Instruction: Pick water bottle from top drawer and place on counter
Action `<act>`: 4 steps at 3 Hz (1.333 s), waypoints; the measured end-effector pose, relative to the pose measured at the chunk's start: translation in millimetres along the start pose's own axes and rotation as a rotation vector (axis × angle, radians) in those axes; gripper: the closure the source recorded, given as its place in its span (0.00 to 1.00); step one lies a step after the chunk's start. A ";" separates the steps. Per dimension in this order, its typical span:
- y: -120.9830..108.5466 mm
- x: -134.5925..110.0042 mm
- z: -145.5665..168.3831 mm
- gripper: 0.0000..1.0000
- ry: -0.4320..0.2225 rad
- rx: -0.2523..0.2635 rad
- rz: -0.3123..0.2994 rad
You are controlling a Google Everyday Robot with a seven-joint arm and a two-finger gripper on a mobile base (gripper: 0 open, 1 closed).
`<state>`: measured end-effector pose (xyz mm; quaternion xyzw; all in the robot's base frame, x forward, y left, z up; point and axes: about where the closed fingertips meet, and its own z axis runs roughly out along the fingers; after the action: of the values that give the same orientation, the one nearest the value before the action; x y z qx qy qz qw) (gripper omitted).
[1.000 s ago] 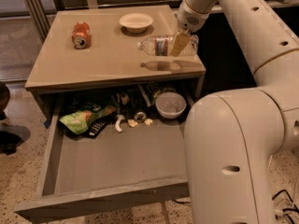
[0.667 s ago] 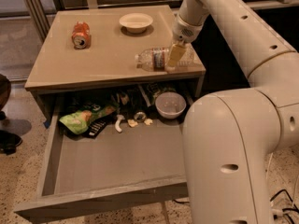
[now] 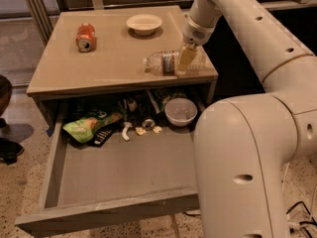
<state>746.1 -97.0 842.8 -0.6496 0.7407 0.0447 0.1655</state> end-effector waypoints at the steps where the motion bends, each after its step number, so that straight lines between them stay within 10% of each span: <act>1: 0.0 0.0 0.0 0.59 0.000 0.000 0.000; 3: 0.0 0.0 0.0 0.05 0.000 0.000 0.000; 4: 0.0 0.0 0.1 0.00 0.000 0.000 0.000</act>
Offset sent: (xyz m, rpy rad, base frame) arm 0.0000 0.0000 0.0000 0.0000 0.0000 0.0000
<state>746.2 -97.0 842.7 -0.6496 0.7407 0.0446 0.1655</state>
